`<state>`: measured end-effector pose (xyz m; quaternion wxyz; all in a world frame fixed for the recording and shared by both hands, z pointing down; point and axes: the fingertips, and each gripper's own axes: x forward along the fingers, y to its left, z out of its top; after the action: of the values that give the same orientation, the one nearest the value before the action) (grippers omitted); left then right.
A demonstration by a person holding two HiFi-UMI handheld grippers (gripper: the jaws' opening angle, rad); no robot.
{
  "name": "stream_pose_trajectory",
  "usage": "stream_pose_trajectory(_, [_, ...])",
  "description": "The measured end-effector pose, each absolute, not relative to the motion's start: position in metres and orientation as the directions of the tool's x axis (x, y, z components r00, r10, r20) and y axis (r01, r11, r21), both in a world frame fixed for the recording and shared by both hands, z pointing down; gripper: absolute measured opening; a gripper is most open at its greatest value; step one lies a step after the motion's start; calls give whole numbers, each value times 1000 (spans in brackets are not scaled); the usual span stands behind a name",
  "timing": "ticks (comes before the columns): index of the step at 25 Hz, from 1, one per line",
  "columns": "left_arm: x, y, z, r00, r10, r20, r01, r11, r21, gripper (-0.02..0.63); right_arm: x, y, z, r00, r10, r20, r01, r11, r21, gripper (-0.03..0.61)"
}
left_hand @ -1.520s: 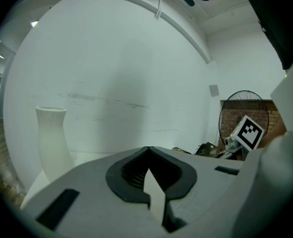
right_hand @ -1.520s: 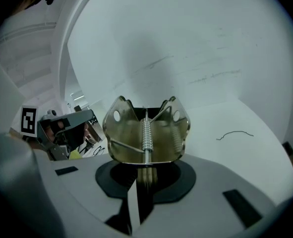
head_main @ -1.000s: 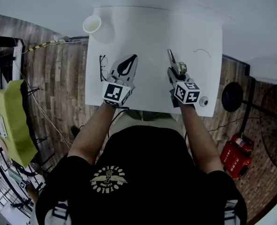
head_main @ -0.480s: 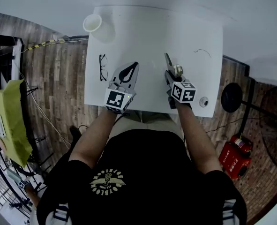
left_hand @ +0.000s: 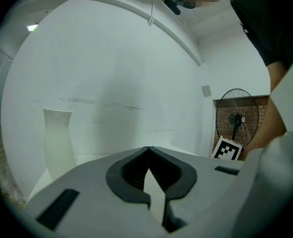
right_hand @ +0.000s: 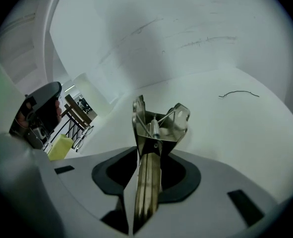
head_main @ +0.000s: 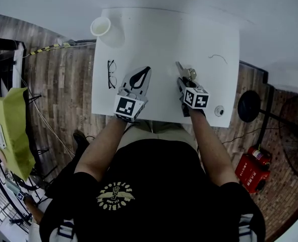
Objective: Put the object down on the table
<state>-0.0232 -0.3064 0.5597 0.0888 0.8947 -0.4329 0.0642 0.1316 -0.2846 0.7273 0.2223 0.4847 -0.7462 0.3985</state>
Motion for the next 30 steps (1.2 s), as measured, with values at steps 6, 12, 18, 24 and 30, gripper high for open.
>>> stream_pose_trajectory(6, [-25,-308,554,621,-759,197,-782,-618,85,6,135,-279,730,-424,-536,730,-906,234,-354,199])
stream_pose_trajectory(12, [-26,-307,551,634,-748,195,-771,-629,95,6,141,-277,728,-417,-535,735,-909,237,-343,226])
stream_pose_trajectory(18, [-23,-304,541,653,-735,182,-755,-650,87,6,152,-271,727,-389,-519,761,-920,264,-290,277])
stream_pose_trajectory(24, [-24,-301,530,656,-733,180,-752,-655,73,6,170,-262,728,-327,-512,795,-938,278,-207,296])
stream_pose_trajectory(30, [-27,-300,513,656,-743,133,-754,-651,82,6,175,-261,703,-305,-557,773,-939,309,-147,298])
